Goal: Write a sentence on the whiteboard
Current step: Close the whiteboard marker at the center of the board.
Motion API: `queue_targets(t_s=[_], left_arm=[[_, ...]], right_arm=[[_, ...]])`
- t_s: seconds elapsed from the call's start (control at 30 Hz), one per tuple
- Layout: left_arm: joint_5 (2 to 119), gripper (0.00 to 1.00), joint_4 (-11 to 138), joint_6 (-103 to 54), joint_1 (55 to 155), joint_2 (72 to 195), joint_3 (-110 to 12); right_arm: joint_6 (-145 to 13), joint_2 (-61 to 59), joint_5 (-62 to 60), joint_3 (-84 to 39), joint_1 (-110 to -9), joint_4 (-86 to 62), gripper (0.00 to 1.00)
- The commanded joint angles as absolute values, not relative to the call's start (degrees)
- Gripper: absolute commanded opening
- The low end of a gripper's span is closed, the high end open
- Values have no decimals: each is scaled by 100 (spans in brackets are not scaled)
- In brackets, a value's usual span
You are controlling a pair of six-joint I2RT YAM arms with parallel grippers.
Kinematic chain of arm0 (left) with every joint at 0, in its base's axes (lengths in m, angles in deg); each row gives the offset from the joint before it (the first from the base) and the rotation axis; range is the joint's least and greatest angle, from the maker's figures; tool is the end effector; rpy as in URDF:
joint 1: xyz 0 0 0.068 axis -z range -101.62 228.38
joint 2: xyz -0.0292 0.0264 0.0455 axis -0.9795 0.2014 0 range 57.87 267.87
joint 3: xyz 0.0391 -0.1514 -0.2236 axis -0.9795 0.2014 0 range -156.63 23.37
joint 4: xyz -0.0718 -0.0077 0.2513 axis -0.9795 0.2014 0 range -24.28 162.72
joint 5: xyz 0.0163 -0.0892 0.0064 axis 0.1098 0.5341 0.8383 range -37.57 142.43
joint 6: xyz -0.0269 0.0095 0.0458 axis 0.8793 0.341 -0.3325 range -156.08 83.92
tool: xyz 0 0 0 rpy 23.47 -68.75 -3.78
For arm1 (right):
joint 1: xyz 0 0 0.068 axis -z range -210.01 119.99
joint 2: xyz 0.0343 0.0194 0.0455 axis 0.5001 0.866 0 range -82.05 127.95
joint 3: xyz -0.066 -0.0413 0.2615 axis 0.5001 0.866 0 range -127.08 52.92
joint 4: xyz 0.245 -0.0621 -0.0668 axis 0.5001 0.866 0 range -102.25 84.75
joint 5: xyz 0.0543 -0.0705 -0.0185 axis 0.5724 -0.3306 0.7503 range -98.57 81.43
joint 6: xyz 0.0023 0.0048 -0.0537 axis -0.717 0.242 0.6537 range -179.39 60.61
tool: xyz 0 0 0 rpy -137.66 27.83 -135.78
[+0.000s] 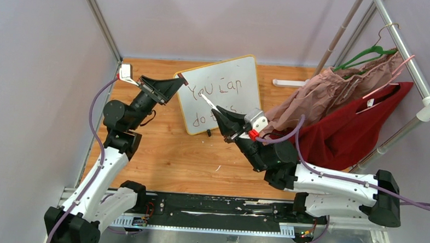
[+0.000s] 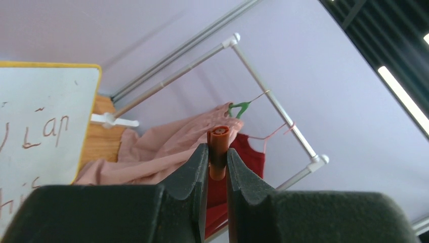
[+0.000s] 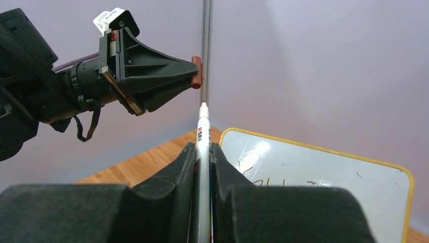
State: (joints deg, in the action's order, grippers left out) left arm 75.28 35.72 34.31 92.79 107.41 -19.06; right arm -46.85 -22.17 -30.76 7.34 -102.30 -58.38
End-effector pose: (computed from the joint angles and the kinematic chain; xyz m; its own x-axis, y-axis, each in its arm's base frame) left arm 0.1880 -0.0626 0.3851 -0.4159 -0.7894 -0.4515 0.5481 0.1786 -0.8171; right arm 0.0829 0.2156 0.3959 0.3268 0.3629 -0.8726 -0.7309 0.6824 0.0100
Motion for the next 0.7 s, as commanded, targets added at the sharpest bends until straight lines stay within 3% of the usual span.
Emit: queue_targets(t_s=[0.0,0.33,0.67], left_arm=[[7061,0,2982,4157,9367,10789,-2148],[6948,0,2976,4732,9478,10737,-2225],[7026,0,2977,4786,9622,10659,-2303]], right_arm=[[-3387,-1970,-3549,806,-10518,-7504,0],[-1584,-1136,-3259,614,-10911,-8952,0],[-1565,-887,-3195,449,-11023,-9110,0]])
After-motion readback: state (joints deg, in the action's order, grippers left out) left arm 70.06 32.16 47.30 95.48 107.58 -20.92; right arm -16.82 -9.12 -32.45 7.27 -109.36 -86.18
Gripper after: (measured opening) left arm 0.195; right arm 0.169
